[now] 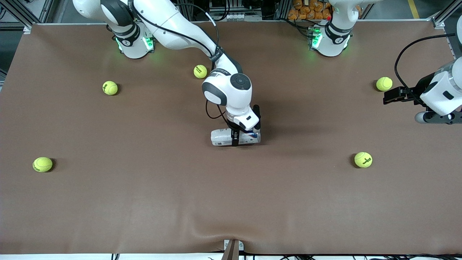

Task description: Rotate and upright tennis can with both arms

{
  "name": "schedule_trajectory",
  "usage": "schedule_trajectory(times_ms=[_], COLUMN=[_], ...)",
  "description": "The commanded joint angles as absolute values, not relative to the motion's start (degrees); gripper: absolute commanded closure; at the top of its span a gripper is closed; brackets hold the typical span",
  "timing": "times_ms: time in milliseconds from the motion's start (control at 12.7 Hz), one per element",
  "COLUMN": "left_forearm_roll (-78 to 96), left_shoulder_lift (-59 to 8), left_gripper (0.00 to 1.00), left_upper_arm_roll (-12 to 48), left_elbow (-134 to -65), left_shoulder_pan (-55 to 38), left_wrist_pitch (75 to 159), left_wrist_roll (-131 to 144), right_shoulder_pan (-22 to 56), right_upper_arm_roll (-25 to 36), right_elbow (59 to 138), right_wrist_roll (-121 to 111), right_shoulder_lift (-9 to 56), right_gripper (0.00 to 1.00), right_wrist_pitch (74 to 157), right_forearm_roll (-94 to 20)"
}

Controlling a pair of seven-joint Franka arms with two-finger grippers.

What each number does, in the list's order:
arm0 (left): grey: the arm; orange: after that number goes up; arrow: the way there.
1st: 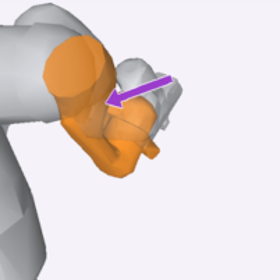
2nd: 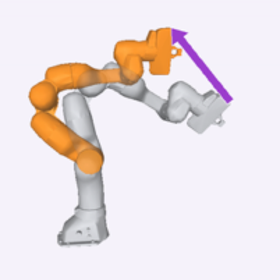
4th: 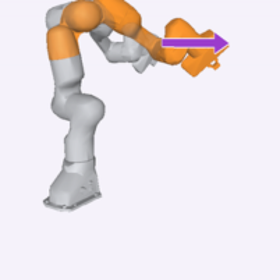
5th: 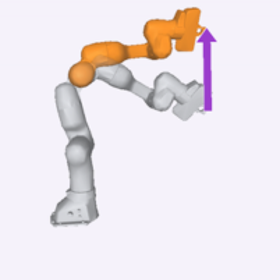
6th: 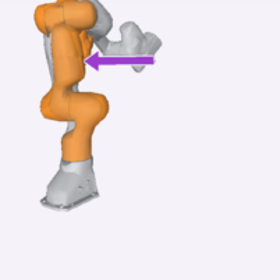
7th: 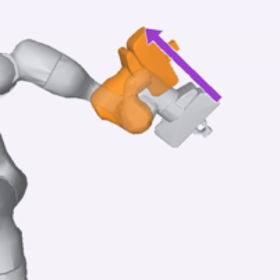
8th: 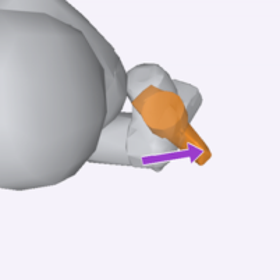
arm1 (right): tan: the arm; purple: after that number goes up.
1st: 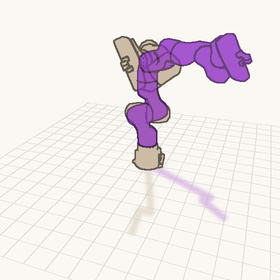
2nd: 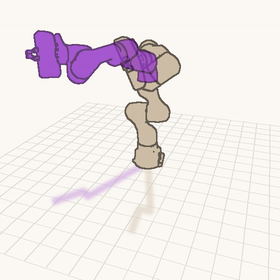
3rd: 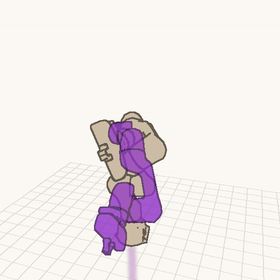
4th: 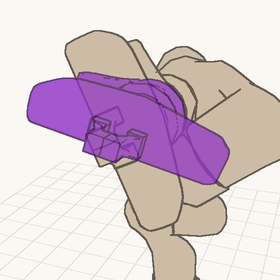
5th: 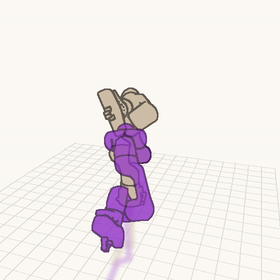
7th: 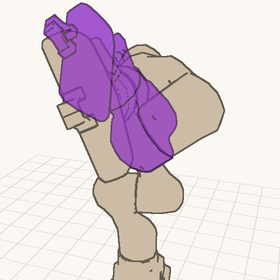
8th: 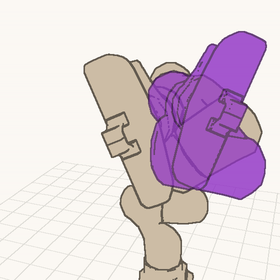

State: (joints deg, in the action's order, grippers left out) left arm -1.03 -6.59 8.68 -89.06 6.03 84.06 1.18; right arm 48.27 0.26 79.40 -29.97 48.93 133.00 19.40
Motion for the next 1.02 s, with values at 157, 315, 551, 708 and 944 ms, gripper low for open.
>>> schedule_trajectory(times_ms=[157, 315, 551, 708, 944], left_forearm_roll=[0.08, 1.49, 1.93, 7.00, 15.00], left_shoulder_lift=[-7.46, -7.91, -10.97, -14.40, -18.45], left_gripper=[0.00, 0.00, 0.00, 0.00, 0.00], left_upper_arm_roll=[9.05, 9.14, 9.32, 9.49, 9.58], left_elbow=[-88.77, -89.03, -88.77, -88.68, -88.94], left_shoulder_pan=[5.98, 5.54, 3.78, 3.16, 2.38], left_wrist_pitch=[84.02, 84.02, 84.81, 86.13, 91.39], left_wrist_roll=[0.44, 0.44, 1.58, 1.67, 3.94], right_shoulder_pan=[49.31, 49.92, 50.71, 50.80, 46.87], right_upper_arm_roll=[0.97, 0.97, 0.62, 0.62, 0.97], right_elbow=[76.99, 76.99, 77.17, 77.17, 77.34], right_wrist_roll=[-30.94, -30.85, -30.50, -29.10, -28.74], right_shoulder_lift=[51.06, 50.02, 45.55, 41.42, 35.53], right_gripper=[0.00, 0.00, 0.00, 0.00, 0.00], right_wrist_pitch=[132.36, 132.28, 125.71, 120.88, 116.82], right_forearm_roll=[22.32, 21.98, 21.36, 21.27, 19.17])
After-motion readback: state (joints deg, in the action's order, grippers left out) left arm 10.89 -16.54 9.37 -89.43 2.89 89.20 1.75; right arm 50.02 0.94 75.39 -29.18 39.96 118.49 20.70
